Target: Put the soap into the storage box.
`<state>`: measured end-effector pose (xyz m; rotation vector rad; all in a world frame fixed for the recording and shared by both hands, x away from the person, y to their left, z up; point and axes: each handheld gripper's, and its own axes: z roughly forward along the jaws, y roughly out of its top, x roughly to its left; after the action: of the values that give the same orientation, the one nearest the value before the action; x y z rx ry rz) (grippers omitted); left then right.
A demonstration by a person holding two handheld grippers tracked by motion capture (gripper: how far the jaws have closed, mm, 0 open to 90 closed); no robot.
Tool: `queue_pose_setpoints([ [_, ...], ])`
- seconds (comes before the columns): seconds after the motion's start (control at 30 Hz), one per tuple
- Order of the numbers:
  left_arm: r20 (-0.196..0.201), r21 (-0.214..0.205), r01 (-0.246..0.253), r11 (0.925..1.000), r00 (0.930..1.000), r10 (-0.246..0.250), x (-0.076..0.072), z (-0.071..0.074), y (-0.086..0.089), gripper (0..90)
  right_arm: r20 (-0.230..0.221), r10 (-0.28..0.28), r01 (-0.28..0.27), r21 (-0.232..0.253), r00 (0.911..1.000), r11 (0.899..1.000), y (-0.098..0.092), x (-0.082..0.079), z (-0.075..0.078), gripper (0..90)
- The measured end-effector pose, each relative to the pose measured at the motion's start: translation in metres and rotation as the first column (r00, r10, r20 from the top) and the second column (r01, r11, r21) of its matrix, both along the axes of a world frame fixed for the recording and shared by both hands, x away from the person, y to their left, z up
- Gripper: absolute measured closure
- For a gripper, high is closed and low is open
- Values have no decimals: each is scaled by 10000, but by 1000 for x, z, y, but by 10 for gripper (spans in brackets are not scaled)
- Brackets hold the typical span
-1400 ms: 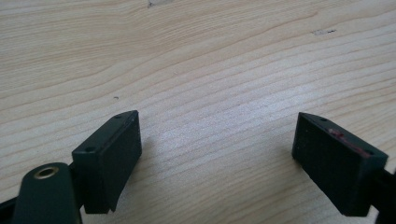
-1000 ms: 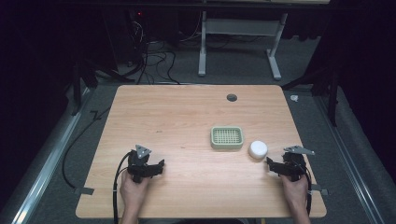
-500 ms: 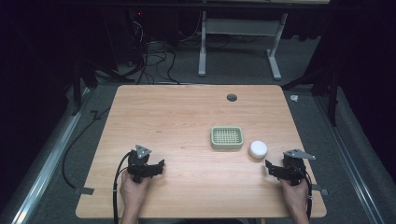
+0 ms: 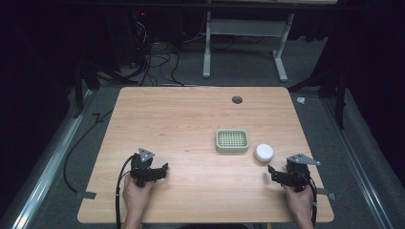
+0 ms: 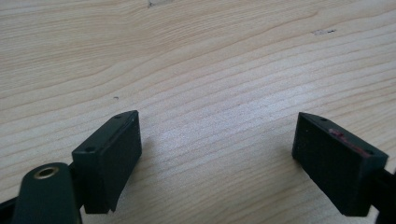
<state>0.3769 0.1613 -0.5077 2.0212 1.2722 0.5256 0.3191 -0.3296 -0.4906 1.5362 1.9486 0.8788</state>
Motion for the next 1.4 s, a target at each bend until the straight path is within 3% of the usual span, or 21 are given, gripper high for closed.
queue_pose_setpoints([
  [0.47, -1, 0, -1, 10000, 10000, 1, 0, 0, 0, 162, 150, 349, -351, 157, 9993, 9993, 11, 5, 7, 176],
  [0.83, 3, 1, 0, 10000, 10000, 0, 0, 0, 0, 162, 217, 674, -680, 259, 9975, 9973, 22, 18, 13, 151],
  [1.4, 0, 1, 0, 10000, 10000, 0, 0, 0, 0, 162, 188, 732, -736, 210, 9971, 9971, 28, 39, 17, 142],
])
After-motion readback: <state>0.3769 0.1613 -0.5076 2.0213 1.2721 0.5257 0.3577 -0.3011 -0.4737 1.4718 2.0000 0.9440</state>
